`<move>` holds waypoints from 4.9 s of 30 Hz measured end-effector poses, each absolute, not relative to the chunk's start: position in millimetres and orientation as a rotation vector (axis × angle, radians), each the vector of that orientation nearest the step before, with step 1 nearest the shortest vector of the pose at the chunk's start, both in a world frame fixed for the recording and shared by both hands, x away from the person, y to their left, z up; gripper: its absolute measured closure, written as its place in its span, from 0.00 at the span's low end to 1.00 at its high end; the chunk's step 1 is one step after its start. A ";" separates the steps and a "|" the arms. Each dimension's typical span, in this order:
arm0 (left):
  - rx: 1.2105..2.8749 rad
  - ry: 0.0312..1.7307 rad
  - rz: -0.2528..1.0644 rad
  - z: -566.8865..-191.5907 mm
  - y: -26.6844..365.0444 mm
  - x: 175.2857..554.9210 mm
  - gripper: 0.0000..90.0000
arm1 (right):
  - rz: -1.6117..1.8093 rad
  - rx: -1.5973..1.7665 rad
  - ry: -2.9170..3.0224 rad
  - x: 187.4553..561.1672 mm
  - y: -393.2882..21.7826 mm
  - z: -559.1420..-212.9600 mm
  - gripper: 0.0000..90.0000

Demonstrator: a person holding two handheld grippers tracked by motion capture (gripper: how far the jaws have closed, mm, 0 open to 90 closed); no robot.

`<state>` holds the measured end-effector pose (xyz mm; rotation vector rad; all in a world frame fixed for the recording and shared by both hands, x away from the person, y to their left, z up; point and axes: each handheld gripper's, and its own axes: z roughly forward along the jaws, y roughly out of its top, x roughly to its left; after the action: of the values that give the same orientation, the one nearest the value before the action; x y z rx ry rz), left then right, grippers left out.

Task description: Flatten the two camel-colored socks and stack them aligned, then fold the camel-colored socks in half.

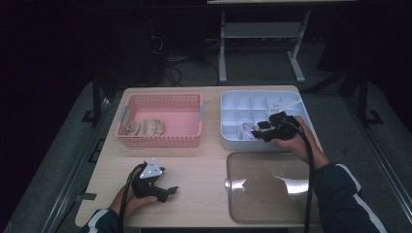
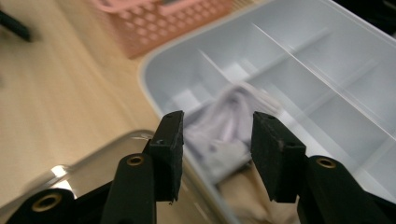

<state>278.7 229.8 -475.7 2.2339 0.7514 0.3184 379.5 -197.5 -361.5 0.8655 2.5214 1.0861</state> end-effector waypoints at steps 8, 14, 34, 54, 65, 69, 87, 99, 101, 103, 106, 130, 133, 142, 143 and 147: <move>2.238 0.746 0.324 -475.6 230.1 279.1 0.14 | 1.116 0.702 2.572 352.4 -166.8 -364.1 0.53; 2.238 0.747 0.323 -475.5 230.0 279.0 0.14 | 1.136 0.628 2.594 339.9 -152.4 -372.7 0.50; 2.253 0.825 0.332 -471.6 235.4 281.4 0.16 | 1.155 0.433 2.719 296.0 -75.0 -426.2 0.44; 2.093 0.935 0.543 -368.8 282.3 341.8 0.16 | 1.094 0.240 2.799 276.7 -45.9 -449.3 0.40; 2.200 1.048 0.538 -366.7 278.4 413.9 0.16 | 1.099 0.260 2.811 277.6 -42.5 -452.6 0.37; 2.254 1.091 0.523 -371.4 274.9 436.1 0.16 | 1.115 0.250 2.827 278.5 -35.1 -458.0 0.36; 2.487 1.245 0.364 -408.0 271.4 497.7 0.23 | 1.071 0.196 2.874 271.9 -20.7 -465.1 0.36; 2.679 1.262 0.277 -418.6 265.9 513.7 0.24 | 1.065 0.149 2.883 267.0 -19.7 -464.8 0.36; 2.718 1.248 0.242 -421.8 263.0 514.5 0.25 | 1.061 0.144 2.886 265.7 -19.0 -464.6 0.35; 2.798 1.223 0.196 -428.3 256.9 514.4 0.30 | 1.062 0.144 2.887 266.0 -19.0 -464.8 0.35; 2.811 1.226 0.184 -429.8 254.4 514.3 0.34 | 1.061 0.149 2.885 265.9 -19.5 -464.8 0.35; 2.583 1.033 0.421 -385.1 241.7 479.5 0.90 | 1.098 0.182 2.857 271.5 -29.9 -460.2 0.36; 2.514 1.014 0.431 -375.4 239.8 472.4 0.90 | 1.112 0.196 2.840 274.4 -34.1 -458.3 0.36; 2.395 0.921 0.480 -353.3 232.6 450.1 0.90 | 1.148 0.231 2.797 282.0 -44.0 -452.1 0.36; 2.376 0.911 0.483 -348.5 231.1 445.1 0.90 | 1.161 0.279 2.797 281.6 -46.2 -449.8 0.36; 2.336 0.883 0.506 -337.3 229.8 436.4 0.91 | 1.174 0.346 2.793 283.8 -51.0 -446.2 0.36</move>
<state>436.4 229.8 -337.3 2.3364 0.8833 0.5055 283.8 -51.0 -446.2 0.3462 2.7935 1.1736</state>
